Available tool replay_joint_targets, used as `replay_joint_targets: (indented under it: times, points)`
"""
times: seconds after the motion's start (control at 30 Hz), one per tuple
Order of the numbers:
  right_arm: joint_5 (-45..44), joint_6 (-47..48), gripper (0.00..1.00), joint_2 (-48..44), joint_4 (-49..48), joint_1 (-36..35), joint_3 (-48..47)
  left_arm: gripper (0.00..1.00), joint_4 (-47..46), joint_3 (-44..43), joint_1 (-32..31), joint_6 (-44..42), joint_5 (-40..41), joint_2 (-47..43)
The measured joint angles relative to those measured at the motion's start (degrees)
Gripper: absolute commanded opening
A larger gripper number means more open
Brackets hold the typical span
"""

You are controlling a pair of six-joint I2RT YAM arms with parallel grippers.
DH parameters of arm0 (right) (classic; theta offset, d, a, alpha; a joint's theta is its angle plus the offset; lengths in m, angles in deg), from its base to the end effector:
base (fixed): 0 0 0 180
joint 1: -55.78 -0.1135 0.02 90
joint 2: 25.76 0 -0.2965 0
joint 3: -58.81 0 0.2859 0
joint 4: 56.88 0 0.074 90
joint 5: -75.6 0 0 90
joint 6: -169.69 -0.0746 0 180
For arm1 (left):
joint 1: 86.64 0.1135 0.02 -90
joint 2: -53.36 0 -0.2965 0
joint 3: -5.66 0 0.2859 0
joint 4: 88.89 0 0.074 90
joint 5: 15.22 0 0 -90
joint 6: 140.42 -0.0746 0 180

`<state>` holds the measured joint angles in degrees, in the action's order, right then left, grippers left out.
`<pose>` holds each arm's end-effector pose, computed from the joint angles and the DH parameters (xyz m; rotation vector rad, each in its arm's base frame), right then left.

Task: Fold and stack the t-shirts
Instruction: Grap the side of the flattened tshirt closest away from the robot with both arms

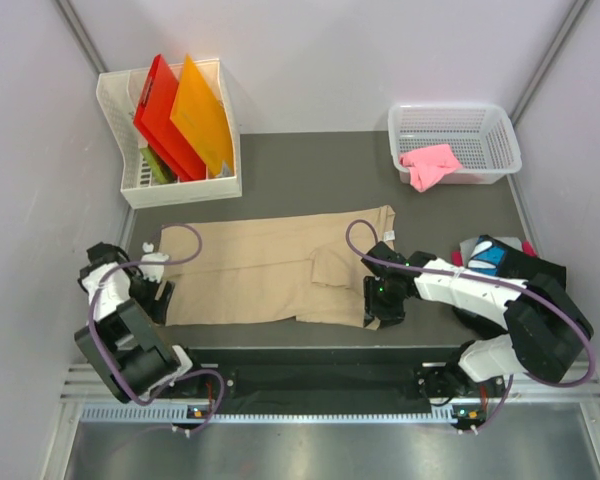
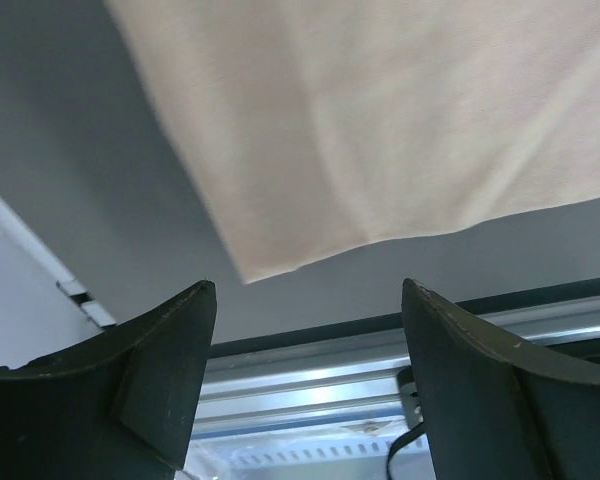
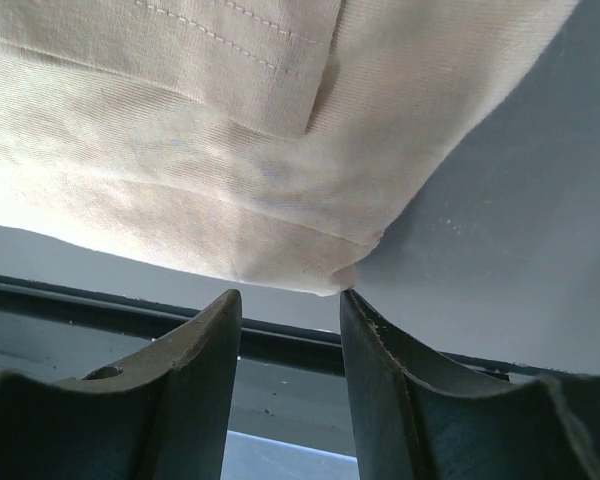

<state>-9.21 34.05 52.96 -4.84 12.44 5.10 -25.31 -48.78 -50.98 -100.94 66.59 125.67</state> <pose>0.1803 0.1795 0.1389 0.0452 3.0247 0.3384 0.1882 0.1219 0.1621 0.3952 2.9086 -0.0036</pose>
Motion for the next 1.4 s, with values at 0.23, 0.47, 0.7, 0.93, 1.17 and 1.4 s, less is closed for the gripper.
replay_joint_targets:
  times: [0.23,0.47,0.7,0.93,1.17,1.4]
  points:
    - [-0.61,0.00,0.44,0.00,0.35,0.00,0.00,0.78,-0.33,-2.03,4.13,-3.78,-1.20,4.20]
    - [-1.09,-0.17,0.43,0.00,0.35,0.00,0.00,0.76,-1.51,0.61,4.13,-5.29,-1.42,4.09]
    - [-1.29,-1.18,0.41,0.09,-0.68,0.00,1.25,0.61,-2.21,1.07,4.26,-5.05,-1.42,7.10]
    - [-2.05,-1.99,0.35,1.01,-2.01,0.00,1.46,0.36,-2.78,0.55,4.44,-4.61,-0.98,8.26]
    - [-2.05,-2.10,0.09,1.64,-2.56,0.00,1.42,0.00,-2.95,0.55,4.44,-4.63,-1.03,8.46]
    - [-2.10,-1.62,0.00,0.04,1.73,-0.02,-0.92,0.00,0.59,-3.17,4.44,-4.70,-1.57,7.91]
